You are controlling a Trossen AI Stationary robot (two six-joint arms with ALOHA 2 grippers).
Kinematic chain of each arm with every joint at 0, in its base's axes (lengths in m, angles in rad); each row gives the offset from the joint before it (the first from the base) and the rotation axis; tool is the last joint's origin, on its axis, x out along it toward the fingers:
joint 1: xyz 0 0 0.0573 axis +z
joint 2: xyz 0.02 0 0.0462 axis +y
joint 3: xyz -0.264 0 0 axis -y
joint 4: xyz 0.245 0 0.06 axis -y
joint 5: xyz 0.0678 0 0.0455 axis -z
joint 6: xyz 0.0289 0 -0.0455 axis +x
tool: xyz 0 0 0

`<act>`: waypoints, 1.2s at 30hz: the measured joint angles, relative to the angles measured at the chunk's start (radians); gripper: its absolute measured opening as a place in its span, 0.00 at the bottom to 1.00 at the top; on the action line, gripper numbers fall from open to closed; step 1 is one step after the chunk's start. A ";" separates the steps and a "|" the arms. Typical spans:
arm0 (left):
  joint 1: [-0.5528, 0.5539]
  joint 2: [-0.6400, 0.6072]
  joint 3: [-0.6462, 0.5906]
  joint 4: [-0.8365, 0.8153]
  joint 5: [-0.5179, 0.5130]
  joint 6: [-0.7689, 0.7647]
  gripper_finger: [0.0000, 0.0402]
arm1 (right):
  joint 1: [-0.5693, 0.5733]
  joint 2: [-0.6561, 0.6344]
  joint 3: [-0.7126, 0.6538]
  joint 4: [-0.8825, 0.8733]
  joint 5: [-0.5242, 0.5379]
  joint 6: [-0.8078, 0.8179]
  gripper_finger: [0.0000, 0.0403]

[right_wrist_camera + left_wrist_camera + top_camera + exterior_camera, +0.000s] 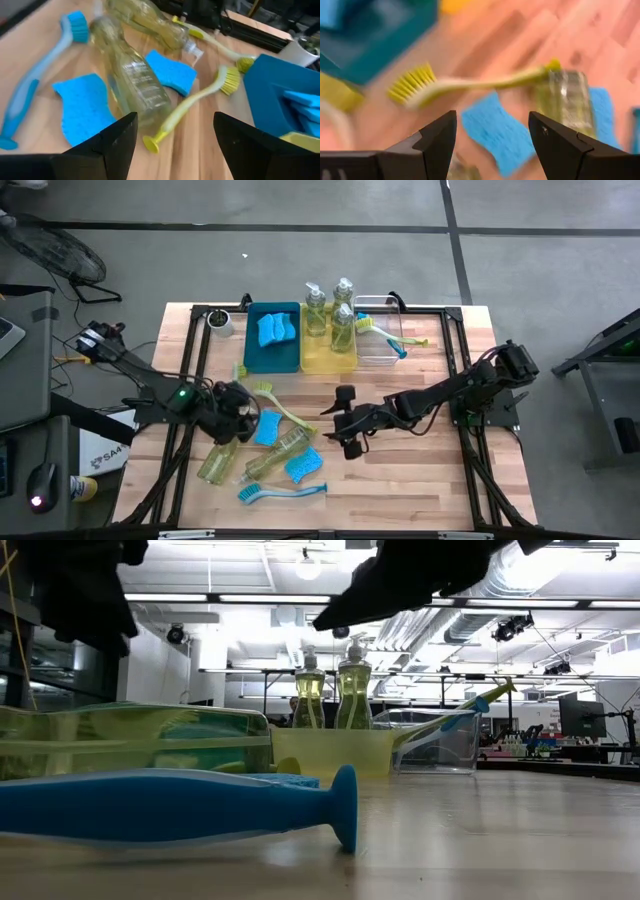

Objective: Pick & Place Kitchen Sink Supplies
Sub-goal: Put the dishwashing liquid into the yellow bin

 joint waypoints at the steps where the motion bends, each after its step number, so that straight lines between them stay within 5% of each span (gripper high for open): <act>1: -0.005 0.004 0.000 0.005 0.030 -0.009 0.61 | 0.002 0.000 0.000 -0.006 0.014 0.000 0.63; 11: -0.019 0.066 0.000 -0.043 0.251 -0.106 0.61 | 0.003 0.000 0.000 -0.129 0.045 0.072 0.63; 18: -0.016 0.109 0.000 -0.153 0.288 -0.256 0.61 | 0.003 0.000 0.000 -0.150 0.045 0.114 0.63; 31: -0.016 0.130 0.000 -0.179 0.301 -0.291 0.61 | 0.004 0.000 0.000 -0.175 0.044 0.135 0.63; 36: -0.016 0.156 0.000 -0.178 0.360 -0.292 0.70 | 0.004 0.000 0.000 -0.202 0.042 0.139 0.63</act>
